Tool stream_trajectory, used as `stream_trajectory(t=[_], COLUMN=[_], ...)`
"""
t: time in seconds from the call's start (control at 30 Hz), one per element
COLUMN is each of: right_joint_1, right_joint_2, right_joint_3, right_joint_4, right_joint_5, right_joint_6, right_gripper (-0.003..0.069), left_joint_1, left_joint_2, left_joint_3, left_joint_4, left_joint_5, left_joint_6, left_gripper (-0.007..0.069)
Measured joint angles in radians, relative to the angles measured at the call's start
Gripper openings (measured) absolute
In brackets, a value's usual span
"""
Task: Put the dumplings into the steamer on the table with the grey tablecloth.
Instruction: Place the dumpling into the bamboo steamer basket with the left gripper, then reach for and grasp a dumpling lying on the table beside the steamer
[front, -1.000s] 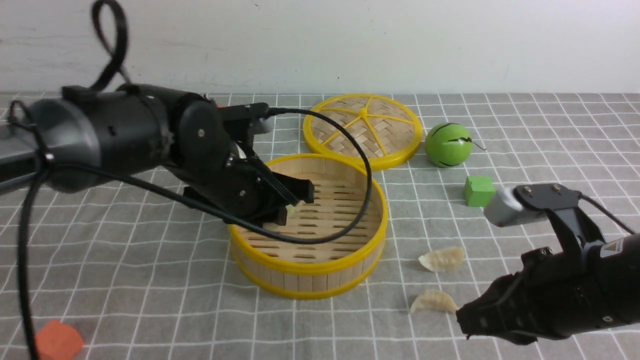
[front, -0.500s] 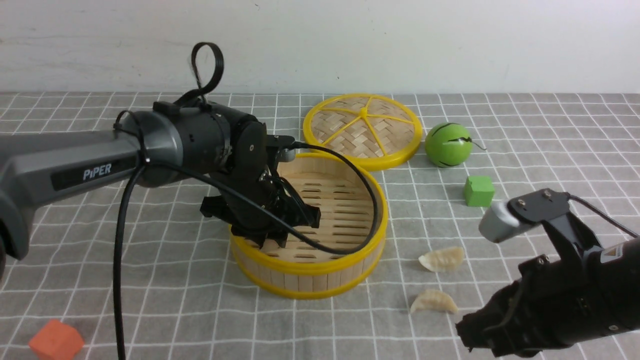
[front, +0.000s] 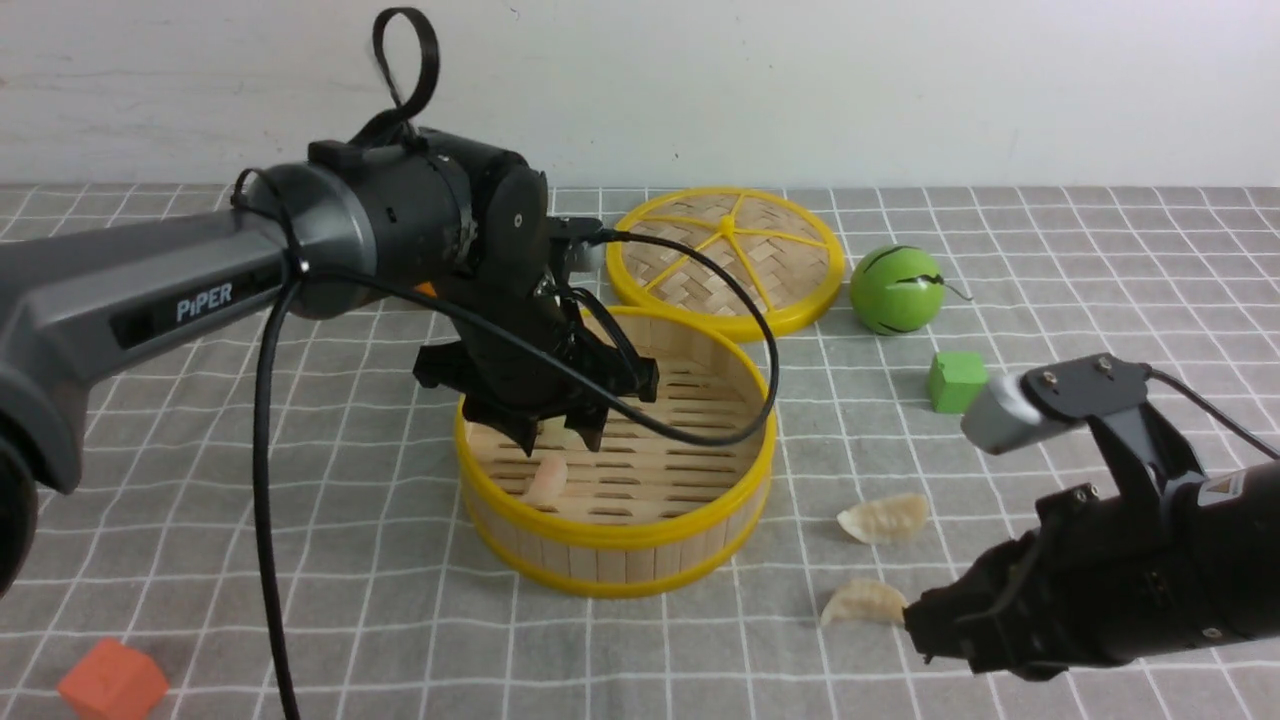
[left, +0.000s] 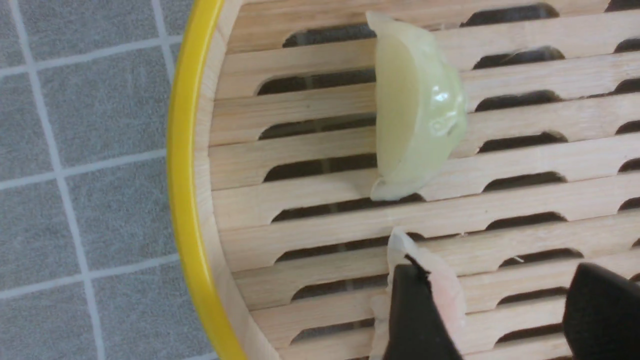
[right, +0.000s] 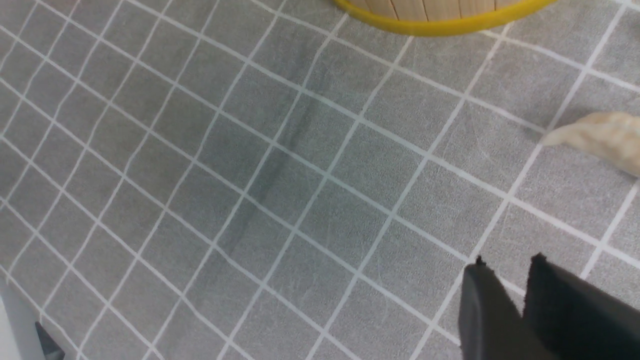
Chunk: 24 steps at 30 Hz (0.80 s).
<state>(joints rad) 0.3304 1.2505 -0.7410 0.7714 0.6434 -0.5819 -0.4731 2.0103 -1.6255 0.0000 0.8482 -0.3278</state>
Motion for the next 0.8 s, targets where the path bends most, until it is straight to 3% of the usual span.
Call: stream_trajectory(t=[0.17,0.47,0.63,0.73,0.8], right_joint_1=[0.000,0.000,0.000,0.000,0.000], right_joint_2=[0.000,0.009,0.103,0.176,0.267], right_joint_3=[0.000,-0.016,-0.131,-0.203,-0.270], right_joint_4=[0.006,-0.032,-0.164,-0.254,-0.331], right_joint_5=[-0.030,-0.032,-0.032,-0.034,-0.037], right_joint_6=[0.007,0.048,0.186,0.264,0.347], right_gripper=[0.0195,0.0414,0.0448,0.0451,0.0452], left_joint_1=[0.000,0.000,0.000,0.000,0.000], left_joint_2=[-0.090,-0.521,-0.860,-1.034,-1.230], left_joint_3=[0.000,0.041,0.238,0.378,0.555], left_joint_4=[0.000,0.117,0.224,0.282,0.375], left_joint_5=[-0.003,0.037,0.038,0.026,-0.012], left_joint_6=[-0.012,-0.010,-0.040,-0.084,-0.197], left_gripper=[0.0343,0.0112,0.0037,0.0029,0.0026])
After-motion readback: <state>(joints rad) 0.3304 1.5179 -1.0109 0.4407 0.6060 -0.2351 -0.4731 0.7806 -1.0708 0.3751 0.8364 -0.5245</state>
